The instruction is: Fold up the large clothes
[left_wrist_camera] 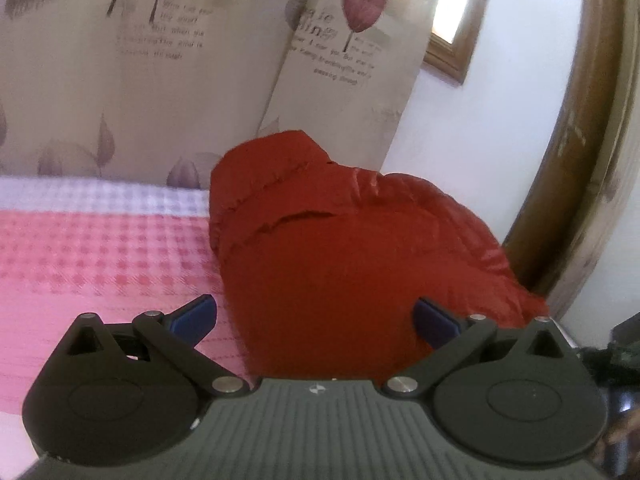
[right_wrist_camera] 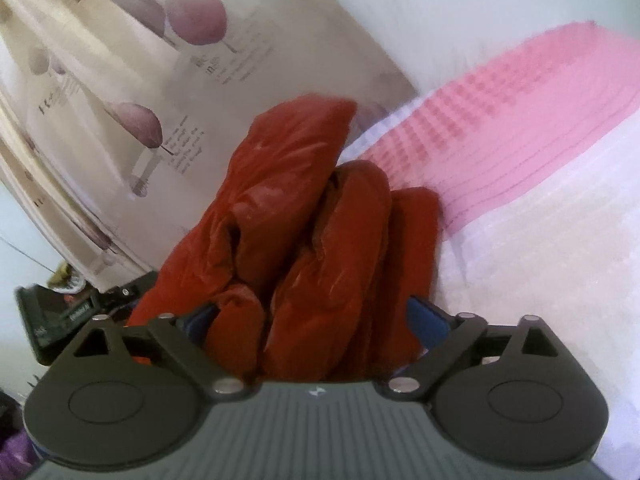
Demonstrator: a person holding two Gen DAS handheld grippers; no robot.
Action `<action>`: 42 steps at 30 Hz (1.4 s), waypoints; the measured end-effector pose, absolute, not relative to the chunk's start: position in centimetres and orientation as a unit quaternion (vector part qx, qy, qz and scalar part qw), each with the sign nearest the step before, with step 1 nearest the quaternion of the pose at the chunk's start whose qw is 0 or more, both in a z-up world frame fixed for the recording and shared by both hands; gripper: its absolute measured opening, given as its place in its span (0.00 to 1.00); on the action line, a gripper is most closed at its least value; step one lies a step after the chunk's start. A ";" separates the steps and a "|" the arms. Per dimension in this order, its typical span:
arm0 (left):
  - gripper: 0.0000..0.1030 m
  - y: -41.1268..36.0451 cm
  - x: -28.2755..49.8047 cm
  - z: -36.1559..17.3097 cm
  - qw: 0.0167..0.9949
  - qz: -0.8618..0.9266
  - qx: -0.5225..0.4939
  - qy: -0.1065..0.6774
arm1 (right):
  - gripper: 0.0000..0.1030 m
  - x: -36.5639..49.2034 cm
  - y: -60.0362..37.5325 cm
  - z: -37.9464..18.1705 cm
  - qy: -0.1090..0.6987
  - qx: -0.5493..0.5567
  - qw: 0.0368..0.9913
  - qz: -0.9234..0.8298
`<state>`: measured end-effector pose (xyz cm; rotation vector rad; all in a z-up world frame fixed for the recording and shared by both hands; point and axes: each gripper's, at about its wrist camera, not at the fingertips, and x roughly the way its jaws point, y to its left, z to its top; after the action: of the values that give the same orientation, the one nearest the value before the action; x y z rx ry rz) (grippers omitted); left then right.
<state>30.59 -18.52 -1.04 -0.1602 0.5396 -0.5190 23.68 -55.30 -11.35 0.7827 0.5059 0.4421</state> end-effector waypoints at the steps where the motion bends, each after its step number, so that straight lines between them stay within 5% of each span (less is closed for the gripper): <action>1: 1.00 -18.3 31.0 -1.2 0.924 -0.257 -0.090 0.269 | 0.99 24.2 -55.5 -11.4 0.248 0.380 0.865 0.216; 12: 1.00 -18.6 33.4 -2.5 0.882 -0.295 -0.153 0.334 | 1.00 29.5 -55.1 -11.6 0.285 0.407 0.823 0.275; 42: 1.00 -17.9 35.4 -3.4 0.861 -0.343 -0.149 0.346 | 1.00 32.0 -56.4 -12.5 0.336 0.415 0.767 0.357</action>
<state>35.42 -17.87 -3.38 -0.3124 0.7260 -0.7193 32.00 -56.36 -12.53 0.9009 0.7295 0.7748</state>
